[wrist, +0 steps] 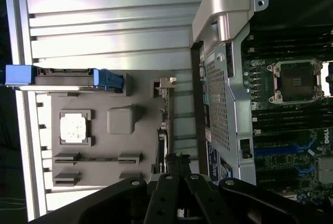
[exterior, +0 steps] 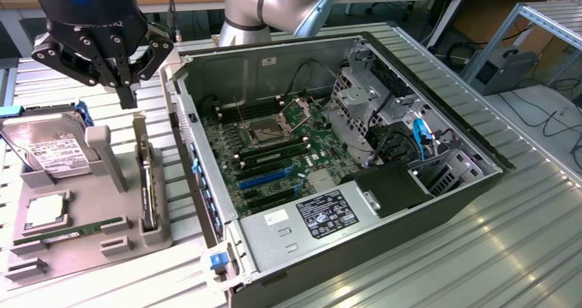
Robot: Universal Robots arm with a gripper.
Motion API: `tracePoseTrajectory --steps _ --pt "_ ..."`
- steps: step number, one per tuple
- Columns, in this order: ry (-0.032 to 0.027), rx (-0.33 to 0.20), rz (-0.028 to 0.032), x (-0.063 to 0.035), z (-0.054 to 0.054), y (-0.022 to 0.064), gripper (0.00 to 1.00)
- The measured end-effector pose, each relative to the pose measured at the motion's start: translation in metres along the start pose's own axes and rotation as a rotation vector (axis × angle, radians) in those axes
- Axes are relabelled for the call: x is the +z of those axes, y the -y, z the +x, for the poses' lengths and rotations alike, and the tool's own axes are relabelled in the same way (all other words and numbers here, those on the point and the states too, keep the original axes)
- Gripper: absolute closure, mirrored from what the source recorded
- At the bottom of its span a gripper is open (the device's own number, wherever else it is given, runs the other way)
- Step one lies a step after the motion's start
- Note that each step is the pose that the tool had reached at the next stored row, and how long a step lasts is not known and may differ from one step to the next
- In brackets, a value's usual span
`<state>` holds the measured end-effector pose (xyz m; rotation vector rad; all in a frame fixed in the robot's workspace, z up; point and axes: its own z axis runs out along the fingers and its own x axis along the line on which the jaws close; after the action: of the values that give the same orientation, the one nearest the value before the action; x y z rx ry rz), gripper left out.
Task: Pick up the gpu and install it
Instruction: 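Reach for the gpu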
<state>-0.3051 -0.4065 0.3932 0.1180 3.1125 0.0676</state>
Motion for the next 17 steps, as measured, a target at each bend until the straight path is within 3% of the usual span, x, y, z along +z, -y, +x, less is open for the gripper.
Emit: tracePoseTrajectory --steps 17 --pt "0.0000 0.000 0.0000 -0.0004 0.0080 0.0067 0.89"
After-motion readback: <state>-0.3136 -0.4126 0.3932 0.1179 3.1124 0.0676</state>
